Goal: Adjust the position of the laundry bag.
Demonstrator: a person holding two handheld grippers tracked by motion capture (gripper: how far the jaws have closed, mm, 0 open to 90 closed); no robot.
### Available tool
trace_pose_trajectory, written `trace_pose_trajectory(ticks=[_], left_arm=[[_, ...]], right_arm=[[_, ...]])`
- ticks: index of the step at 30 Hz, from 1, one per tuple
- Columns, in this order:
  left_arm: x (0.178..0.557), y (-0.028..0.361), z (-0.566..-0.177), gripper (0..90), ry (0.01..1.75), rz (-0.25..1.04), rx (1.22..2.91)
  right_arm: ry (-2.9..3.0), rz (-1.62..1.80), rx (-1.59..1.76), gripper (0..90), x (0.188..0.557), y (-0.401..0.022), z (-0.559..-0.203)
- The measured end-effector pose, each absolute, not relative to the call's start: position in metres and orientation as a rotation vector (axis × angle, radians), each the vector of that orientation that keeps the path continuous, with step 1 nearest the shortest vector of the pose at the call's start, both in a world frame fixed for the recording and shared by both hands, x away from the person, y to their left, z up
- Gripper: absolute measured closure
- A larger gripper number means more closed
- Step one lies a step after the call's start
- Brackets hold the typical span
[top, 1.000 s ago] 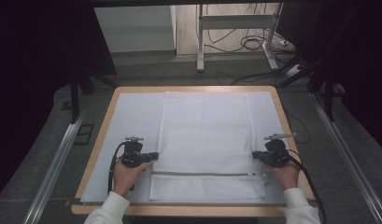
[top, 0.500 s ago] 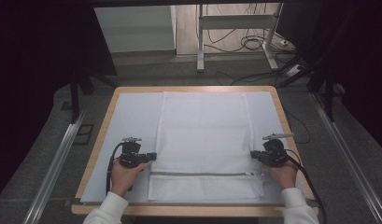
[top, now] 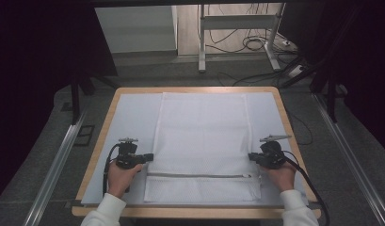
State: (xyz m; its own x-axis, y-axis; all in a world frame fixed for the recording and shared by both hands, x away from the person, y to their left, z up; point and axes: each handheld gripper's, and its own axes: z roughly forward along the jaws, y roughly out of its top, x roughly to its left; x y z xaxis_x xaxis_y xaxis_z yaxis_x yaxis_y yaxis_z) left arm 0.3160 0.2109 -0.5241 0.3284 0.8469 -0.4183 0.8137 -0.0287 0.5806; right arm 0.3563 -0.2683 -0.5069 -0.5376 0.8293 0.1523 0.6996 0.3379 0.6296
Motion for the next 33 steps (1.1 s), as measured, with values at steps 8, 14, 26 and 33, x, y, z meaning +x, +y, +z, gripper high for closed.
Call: trace_pose_trajectory(ticks=[8, 14, 26, 33], left_arm=[[0.313, 0.216, -0.525, 90.0, 1.486, 0.055, 1.818], [0.313, 0.219, -0.526, 90.0, 1.493, 0.055, 1.818], [0.313, 0.230, -0.526, 90.0, 1.518, 0.058, 1.799], [0.313, 0.231, -0.527, 89.7, 1.520, 0.057, 1.808]], right_arm=[[2.413, 0.995, 1.382, 86.9, 0.356, -0.264, -0.508], [2.406, 1.000, 1.378, 86.9, 0.355, -0.261, -0.508], [2.432, 1.007, 1.364, 86.9, 0.355, -0.251, -0.510], [2.439, 1.010, 1.360, 86.7, 0.356, -0.252, -0.511]])
